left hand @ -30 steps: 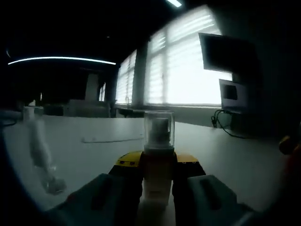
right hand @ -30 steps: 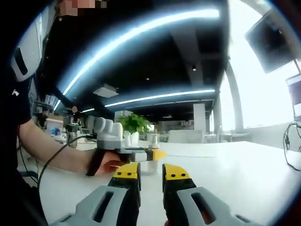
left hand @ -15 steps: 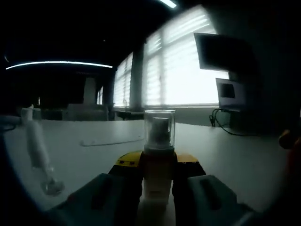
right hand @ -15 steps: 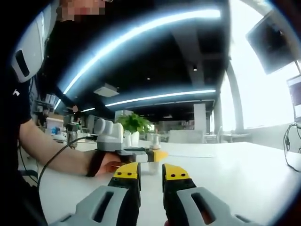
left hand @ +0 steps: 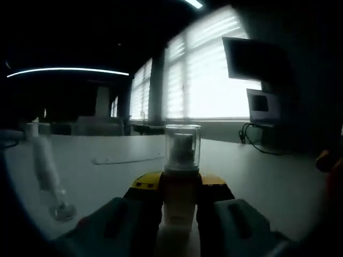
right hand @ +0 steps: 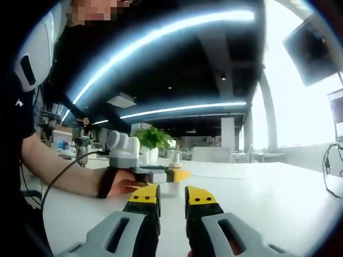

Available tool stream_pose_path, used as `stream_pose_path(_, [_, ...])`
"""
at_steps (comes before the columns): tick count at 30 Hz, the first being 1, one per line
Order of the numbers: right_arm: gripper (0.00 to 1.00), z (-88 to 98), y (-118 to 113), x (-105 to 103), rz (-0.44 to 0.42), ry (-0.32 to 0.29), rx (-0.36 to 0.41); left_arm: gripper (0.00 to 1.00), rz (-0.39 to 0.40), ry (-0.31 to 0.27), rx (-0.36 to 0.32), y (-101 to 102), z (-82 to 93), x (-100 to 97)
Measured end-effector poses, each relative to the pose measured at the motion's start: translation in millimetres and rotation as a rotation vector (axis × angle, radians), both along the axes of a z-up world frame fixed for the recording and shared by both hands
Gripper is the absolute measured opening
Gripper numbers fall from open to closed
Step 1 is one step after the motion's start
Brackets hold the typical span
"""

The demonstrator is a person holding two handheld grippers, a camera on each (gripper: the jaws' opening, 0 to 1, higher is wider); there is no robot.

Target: Clamp pump bottle remove cover press pump head put on cover

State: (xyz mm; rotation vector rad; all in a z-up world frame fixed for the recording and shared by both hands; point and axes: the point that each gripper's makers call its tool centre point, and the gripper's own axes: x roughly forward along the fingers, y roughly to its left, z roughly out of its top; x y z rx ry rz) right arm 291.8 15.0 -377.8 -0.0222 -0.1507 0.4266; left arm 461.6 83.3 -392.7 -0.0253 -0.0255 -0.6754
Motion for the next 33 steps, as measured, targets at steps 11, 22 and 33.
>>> stream_pose_path(11, [0.13,-0.6,1.1,0.3,0.000,0.003,-0.008,0.21,-0.026,-0.002,-0.025,1.0,4.6,-2.4])
stream_pose_path(22, [0.13,0.2,2.3,0.0,0.011,0.002,-0.003,0.30,-0.041,0.028,-0.027,13.2,3.6,-8.2])
stream_pose_path(33, [0.13,-0.5,2.5,0.6,0.010,0.009,-0.001,0.30,-0.109,0.047,-0.039,21.0,7.6,-40.0])
